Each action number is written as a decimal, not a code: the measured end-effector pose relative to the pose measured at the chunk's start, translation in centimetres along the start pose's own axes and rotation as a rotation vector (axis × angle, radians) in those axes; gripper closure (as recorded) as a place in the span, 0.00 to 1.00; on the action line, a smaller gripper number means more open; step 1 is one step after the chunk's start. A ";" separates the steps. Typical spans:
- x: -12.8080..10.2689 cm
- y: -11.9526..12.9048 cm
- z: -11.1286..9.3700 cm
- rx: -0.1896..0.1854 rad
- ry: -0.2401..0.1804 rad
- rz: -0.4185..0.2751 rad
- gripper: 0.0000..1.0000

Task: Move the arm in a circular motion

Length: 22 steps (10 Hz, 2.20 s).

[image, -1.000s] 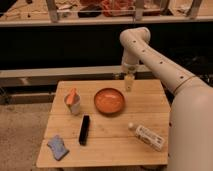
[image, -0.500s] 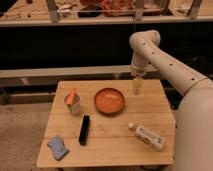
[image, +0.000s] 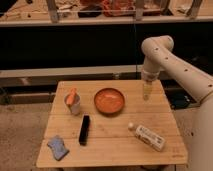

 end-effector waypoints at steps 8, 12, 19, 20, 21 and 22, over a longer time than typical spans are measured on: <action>11.6 11.4 1.4 0.039 -0.032 0.189 0.20; 12.6 21.2 0.9 0.097 -0.024 0.183 0.20; -3.1 24.4 -0.7 0.186 -0.022 -0.072 0.20; -6.2 23.7 -0.9 0.190 -0.026 -0.122 0.20; -8.4 23.2 -1.1 0.194 -0.028 -0.155 0.20; -10.8 22.5 -1.2 0.197 -0.030 -0.191 0.20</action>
